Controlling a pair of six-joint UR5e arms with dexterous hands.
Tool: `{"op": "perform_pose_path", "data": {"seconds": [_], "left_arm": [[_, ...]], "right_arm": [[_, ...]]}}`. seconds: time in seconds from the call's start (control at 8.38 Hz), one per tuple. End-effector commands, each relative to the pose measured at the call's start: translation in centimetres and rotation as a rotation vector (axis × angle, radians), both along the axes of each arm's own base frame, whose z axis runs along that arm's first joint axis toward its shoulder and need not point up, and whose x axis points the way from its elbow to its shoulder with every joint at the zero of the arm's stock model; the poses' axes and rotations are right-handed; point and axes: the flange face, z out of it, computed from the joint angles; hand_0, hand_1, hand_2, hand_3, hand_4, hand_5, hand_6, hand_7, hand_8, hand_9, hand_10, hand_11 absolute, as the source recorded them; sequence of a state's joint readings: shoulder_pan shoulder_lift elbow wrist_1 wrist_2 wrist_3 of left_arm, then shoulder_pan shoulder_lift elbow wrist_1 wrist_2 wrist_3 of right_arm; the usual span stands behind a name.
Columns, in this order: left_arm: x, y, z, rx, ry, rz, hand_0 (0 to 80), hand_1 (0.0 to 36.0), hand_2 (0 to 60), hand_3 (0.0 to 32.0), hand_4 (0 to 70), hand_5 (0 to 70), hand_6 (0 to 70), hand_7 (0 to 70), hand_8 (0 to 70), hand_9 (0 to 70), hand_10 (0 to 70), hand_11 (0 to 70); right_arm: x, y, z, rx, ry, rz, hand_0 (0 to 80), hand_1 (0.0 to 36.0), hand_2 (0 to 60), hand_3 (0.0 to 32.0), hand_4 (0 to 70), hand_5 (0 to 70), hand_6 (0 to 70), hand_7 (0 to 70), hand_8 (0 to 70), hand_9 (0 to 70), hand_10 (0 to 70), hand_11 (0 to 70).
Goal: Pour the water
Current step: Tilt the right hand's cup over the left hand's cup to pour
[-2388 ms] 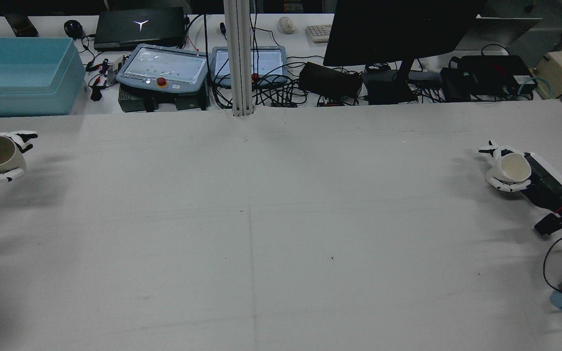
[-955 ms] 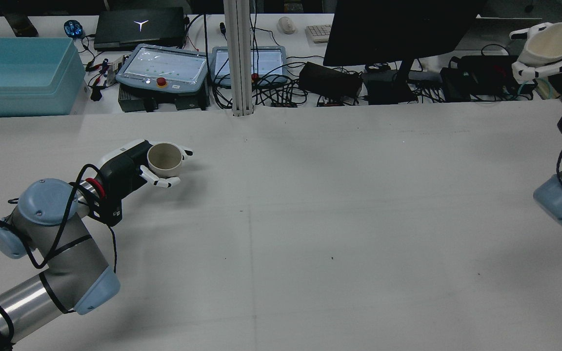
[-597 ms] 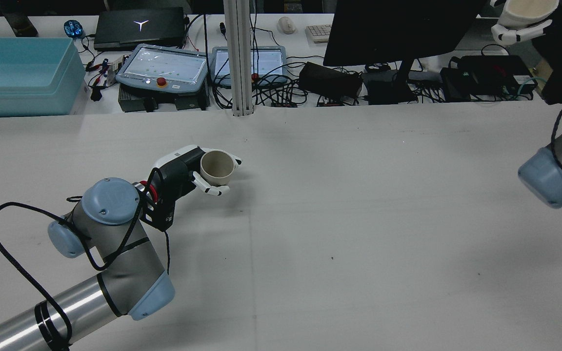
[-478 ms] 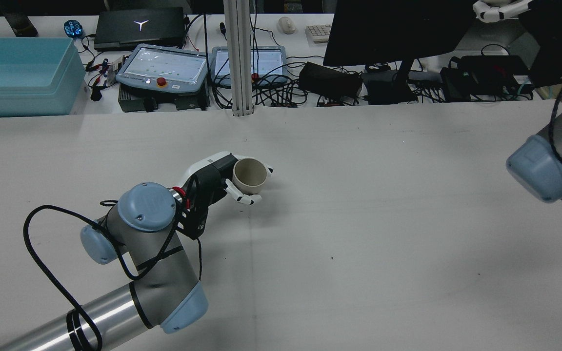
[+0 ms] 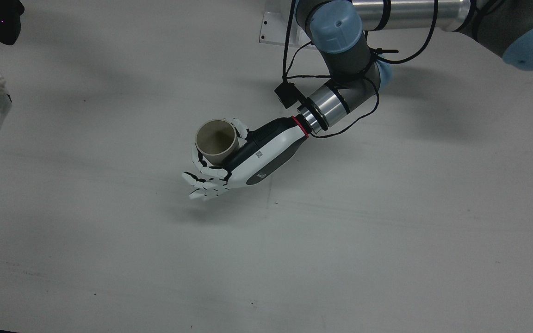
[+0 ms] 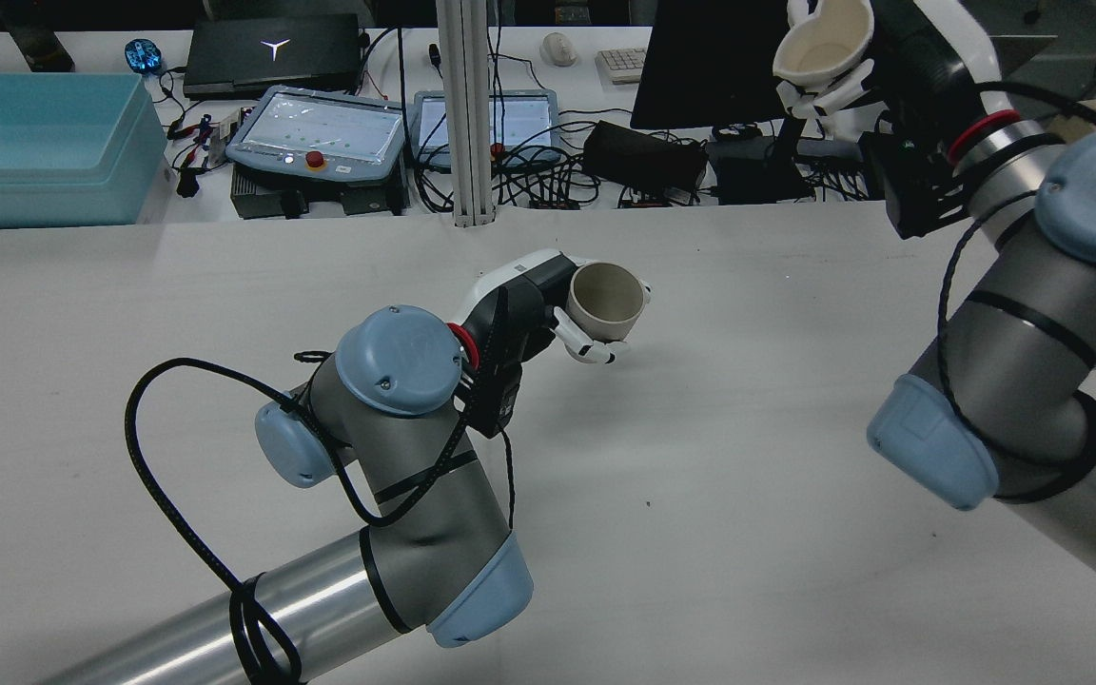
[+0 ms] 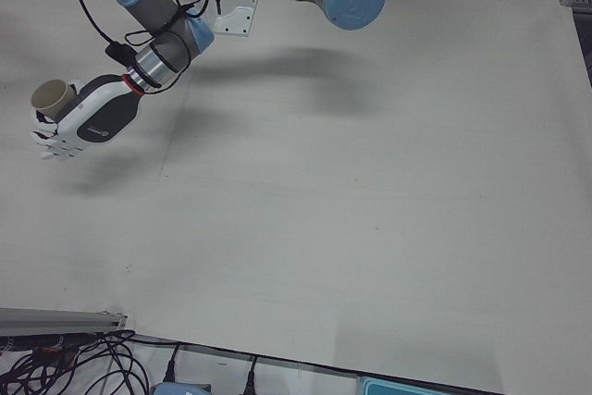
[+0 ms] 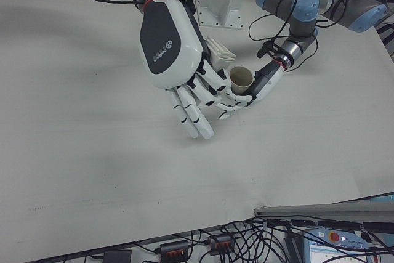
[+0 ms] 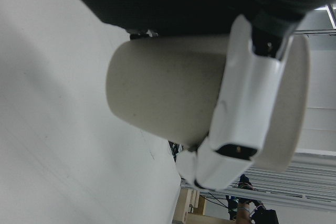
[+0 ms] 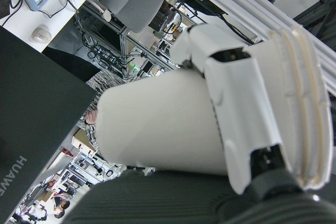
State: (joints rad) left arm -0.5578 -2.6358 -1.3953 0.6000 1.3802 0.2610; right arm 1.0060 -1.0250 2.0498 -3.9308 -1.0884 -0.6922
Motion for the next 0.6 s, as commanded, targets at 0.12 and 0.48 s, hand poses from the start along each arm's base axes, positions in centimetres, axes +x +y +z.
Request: {"op": "perform_pose_path", "data": {"seconds": [0.12, 0.48], "left_arm": [[-1.9, -1.8, -3.2, -0.002, 0.022, -0.044, 80.0, 36.0, 60.0, 0.0, 70.0, 70.0, 24.7, 30.0, 13.7, 8.3, 4.8, 9.3], [-2.1, -2.3, -3.0, -0.005, 0.017, -0.052, 80.0, 36.0, 60.0, 0.0, 70.0, 70.0, 25.6, 30.7, 14.1, 8.9, 5.2, 9.9]], "right_arm": [[-11.1, 3.7, -3.8, 0.065, 0.217, -0.014, 80.0, 36.0, 60.0, 0.0, 70.0, 70.0, 36.5, 65.2, 6.3, 11.6, 4.5, 10.7], [-13.0, 5.7, -3.7, 0.063, 0.213, -0.017, 80.0, 36.0, 60.0, 0.0, 70.0, 70.0, 34.4, 62.0, 5.8, 11.0, 3.3, 9.0]]}}
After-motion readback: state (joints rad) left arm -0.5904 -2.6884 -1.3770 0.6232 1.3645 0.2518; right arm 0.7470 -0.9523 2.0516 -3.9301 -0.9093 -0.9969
